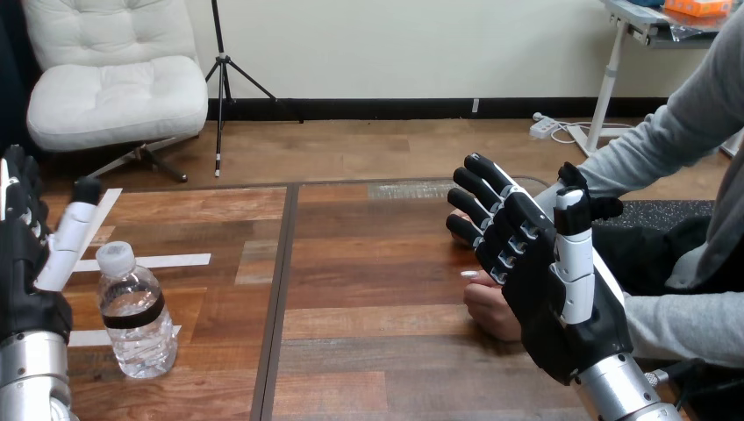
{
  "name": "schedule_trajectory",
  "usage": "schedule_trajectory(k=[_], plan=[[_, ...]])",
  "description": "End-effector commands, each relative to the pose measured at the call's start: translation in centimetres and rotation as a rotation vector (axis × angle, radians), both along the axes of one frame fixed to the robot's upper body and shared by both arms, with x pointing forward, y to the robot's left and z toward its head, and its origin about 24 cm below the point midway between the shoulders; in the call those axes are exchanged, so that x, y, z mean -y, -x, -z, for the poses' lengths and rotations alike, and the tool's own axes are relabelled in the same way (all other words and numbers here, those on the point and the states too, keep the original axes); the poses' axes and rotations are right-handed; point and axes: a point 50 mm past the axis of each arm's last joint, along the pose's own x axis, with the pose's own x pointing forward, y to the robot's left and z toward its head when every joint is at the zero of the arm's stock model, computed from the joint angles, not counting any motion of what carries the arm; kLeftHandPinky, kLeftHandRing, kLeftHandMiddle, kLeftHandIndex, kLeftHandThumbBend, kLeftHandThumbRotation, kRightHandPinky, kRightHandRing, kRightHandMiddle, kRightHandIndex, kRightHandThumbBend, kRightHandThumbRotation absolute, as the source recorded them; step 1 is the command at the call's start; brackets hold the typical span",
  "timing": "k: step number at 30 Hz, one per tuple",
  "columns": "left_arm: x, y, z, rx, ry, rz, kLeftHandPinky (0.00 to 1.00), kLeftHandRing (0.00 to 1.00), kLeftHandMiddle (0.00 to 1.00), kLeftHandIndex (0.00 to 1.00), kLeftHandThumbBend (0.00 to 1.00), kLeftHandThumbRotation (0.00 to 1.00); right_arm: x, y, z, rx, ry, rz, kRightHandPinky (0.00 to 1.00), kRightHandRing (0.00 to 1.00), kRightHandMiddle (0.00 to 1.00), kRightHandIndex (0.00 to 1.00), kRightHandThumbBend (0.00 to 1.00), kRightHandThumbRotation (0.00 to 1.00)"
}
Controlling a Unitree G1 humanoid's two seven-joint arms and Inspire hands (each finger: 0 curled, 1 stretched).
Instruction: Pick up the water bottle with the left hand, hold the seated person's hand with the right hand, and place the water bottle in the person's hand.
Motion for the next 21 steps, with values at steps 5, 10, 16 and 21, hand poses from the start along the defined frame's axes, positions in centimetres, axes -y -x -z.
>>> schedule_trajectory(k=[5,10,16,21], plan=[[0.03,-1.73,-2.35,0.078,-0.019,0.024,1.00,1.00,1.00,1.00,1.00,0.25,-0.16,-0.53,-1.88,0.091,-0.002,-0.013,0.95,0.95,0.95,0.93,0.78,1.00],[0.00,-1.69,-2.33,0.076,-0.014,0.027,1.00,1.00,1.00,1.00,1.00,0.17,-0.15,-0.55,-1.86,0.090,-0.002,-0.014,0.95,0.96,0.95,0.93,0.78,1.00],[-0.14,-1.64,-2.21,0.060,-0.024,0.028,1.00,1.00,1.00,1.00,1.00,0.08,-0.16,-0.56,-1.84,0.088,-0.005,-0.015,0.95,0.96,0.95,0.93,0.78,1.00],[-0.12,-1.62,-2.16,0.044,-0.042,0.025,1.00,1.00,1.00,1.00,1.00,0.04,-0.19,-0.62,-1.84,0.088,-0.004,-0.016,0.95,0.96,0.95,0.93,0.78,1.00]])
